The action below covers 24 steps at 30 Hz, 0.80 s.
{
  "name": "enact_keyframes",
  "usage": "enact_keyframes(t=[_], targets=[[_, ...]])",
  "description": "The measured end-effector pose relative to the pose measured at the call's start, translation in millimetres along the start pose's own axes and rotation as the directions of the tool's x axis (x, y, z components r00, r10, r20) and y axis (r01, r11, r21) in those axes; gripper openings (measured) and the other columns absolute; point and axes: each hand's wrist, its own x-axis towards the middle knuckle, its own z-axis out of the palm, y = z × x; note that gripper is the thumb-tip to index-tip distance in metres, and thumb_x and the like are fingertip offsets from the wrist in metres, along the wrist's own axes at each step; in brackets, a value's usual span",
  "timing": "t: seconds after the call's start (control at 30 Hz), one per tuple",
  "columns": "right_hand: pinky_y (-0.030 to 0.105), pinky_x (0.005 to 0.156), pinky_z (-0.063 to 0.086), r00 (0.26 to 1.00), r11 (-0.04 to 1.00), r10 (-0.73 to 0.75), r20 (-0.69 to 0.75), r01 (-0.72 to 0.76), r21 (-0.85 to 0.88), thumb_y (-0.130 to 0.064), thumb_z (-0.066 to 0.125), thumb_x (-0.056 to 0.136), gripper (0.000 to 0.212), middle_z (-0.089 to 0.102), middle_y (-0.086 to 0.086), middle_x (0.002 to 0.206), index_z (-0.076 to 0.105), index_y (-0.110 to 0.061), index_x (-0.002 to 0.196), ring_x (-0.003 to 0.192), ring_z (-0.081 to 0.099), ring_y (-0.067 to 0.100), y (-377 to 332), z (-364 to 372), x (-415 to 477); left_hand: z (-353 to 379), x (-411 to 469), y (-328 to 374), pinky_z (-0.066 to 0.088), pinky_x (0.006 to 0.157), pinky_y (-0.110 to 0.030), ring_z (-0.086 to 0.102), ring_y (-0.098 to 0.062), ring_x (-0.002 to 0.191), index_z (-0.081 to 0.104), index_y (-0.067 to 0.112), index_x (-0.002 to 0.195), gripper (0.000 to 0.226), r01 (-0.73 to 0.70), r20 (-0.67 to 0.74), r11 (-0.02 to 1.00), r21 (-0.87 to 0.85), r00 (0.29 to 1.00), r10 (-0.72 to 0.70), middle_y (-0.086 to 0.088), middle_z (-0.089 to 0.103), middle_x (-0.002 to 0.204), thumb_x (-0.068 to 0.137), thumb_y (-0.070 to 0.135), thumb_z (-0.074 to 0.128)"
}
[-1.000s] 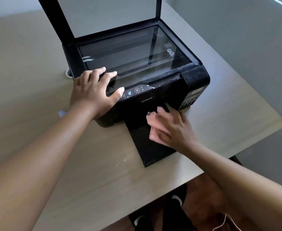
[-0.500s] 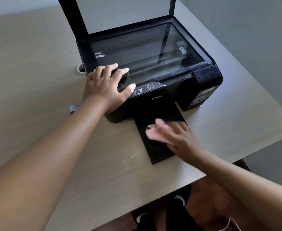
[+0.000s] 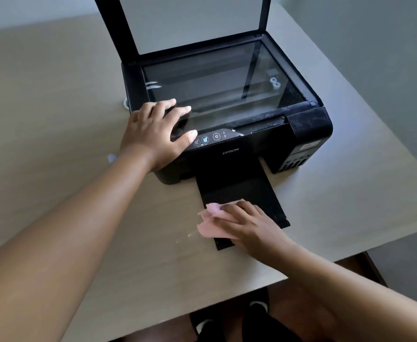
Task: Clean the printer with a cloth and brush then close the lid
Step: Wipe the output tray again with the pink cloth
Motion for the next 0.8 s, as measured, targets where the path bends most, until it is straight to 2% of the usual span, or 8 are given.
enact_keyframes(t=[0.13, 0.27, 0.33, 0.4, 0.47, 0.5, 0.63, 0.8], targets=[[0.043, 0.077, 0.054, 0.961, 0.976, 0.218, -0.172, -0.215, 0.037, -0.002, 0.066, 0.078, 0.069, 0.042, -0.002, 0.130, 0.038, -0.031, 0.134, 0.093, 0.050, 0.029, 42.5, -21.4, -2.8, -3.4, -2.6, 5.2, 0.021, 0.114, -0.043, 0.027, -0.022, 0.138, 0.034, 0.040, 0.144, 0.067, 0.003, 0.017, 0.999, 0.039, 1.000, -0.003, 0.005, 0.032, 0.154, 0.084, 0.068, 0.025], [0.045, 0.090, 0.049, 0.914, 0.915, 0.402, -0.044, -0.401, 0.036, -0.017, 0.043, 0.094, 0.053, 0.040, -0.004, 0.142, 0.034, -0.044, 0.139, 0.114, 0.044, 0.031, 67.1, -18.8, 36.4, -7.2, -7.1, 12.3, 0.018, 0.118, -0.045, 0.025, -0.023, 0.142, 0.032, 0.035, 0.147, 0.071, 0.026, 0.045, 0.997, 0.068, 0.999, -0.029, 0.002, 0.029, 0.157, 0.085, 0.066, 0.020], [0.044, 0.095, 0.047, 0.961, 0.955, 0.278, 0.002, -0.277, 0.107, -0.021, 0.040, 0.093, 0.051, 0.043, -0.005, 0.141, 0.038, -0.042, 0.139, 0.117, 0.043, 0.030, 57.7, -18.5, 46.3, -5.6, -9.1, 17.0, 0.013, 0.120, -0.045, 0.020, -0.022, 0.146, 0.028, 0.034, 0.149, 0.071, 0.054, 0.062, 0.996, 0.071, 0.996, -0.059, 0.000, 0.024, 0.159, 0.086, 0.064, 0.017], [0.041, 0.089, 0.049, 0.998, 0.994, 0.046, 0.037, -0.049, 0.100, -0.022, 0.038, 0.091, 0.053, 0.042, -0.008, 0.142, 0.035, -0.041, 0.140, 0.108, 0.046, 0.028, 44.7, -25.3, 37.8, -3.7, -12.6, 24.4, 0.011, 0.120, -0.046, 0.016, -0.023, 0.147, 0.025, 0.031, 0.151, 0.072, 0.088, 0.064, 0.993, 0.076, 0.994, -0.093, -0.001, 0.020, 0.161, 0.088, 0.064, 0.015], [0.040, 0.090, 0.048, 0.983, 0.986, -0.142, 0.116, 0.131, 0.101, -0.018, 0.037, 0.091, 0.057, 0.037, -0.010, 0.144, 0.028, -0.044, 0.141, 0.108, 0.045, 0.027, 44.5, -27.9, 13.7, -1.8, -19.0, 29.7, 0.011, 0.120, -0.046, 0.015, -0.023, 0.148, 0.024, 0.030, 0.151, 0.073, 0.104, 0.058, 0.991, 0.083, 0.992, -0.109, -0.002, 0.020, 0.161, 0.089, 0.065, 0.015], [0.039, 0.092, 0.047, 0.971, 0.980, -0.178, 0.158, 0.160, 0.119, -0.013, 0.036, 0.089, 0.062, 0.036, -0.010, 0.143, 0.025, -0.045, 0.141, 0.109, 0.044, 0.027, 49.7, -31.5, -0.5, -1.3, -22.6, 31.6, 0.011, 0.120, -0.046, 0.016, -0.023, 0.148, 0.024, 0.029, 0.151, 0.072, 0.107, 0.051, 0.990, 0.089, 0.992, -0.112, -0.002, 0.020, 0.161, 0.089, 0.065, 0.015], [0.039, 0.088, 0.049, 0.987, 0.979, -0.119, 0.110, 0.099, 0.177, -0.010, 0.047, 0.087, 0.071, 0.042, -0.009, 0.135, 0.023, -0.047, 0.143, 0.102, 0.044, 0.025, 87.5, -53.8, -24.1, -2.2, -37.4, 39.4, 0.013, 0.120, -0.047, 0.019, -0.025, 0.147, 0.028, 0.026, 0.151, 0.070, 0.143, 0.029, 0.985, 0.098, 0.989, -0.147, -0.004, 0.023, 0.160, 0.091, 0.062, 0.018], [0.041, 0.084, 0.051, 0.997, 0.956, -0.071, 0.028, 0.060, 0.287, -0.007, 0.060, 0.085, 0.074, 0.051, -0.003, 0.125, 0.027, -0.035, 0.145, 0.093, 0.050, 0.028, 89.8, -78.5, 0.6, 0.7, -73.4, 52.5, 0.024, 0.116, -0.050, 0.033, -0.032, 0.139, 0.040, 0.017, 0.145, 0.064, 0.200, -0.031, 0.972, 0.123, 0.980, -0.197, -0.007, 0.038, 0.153, 0.092, 0.052, 0.036]])
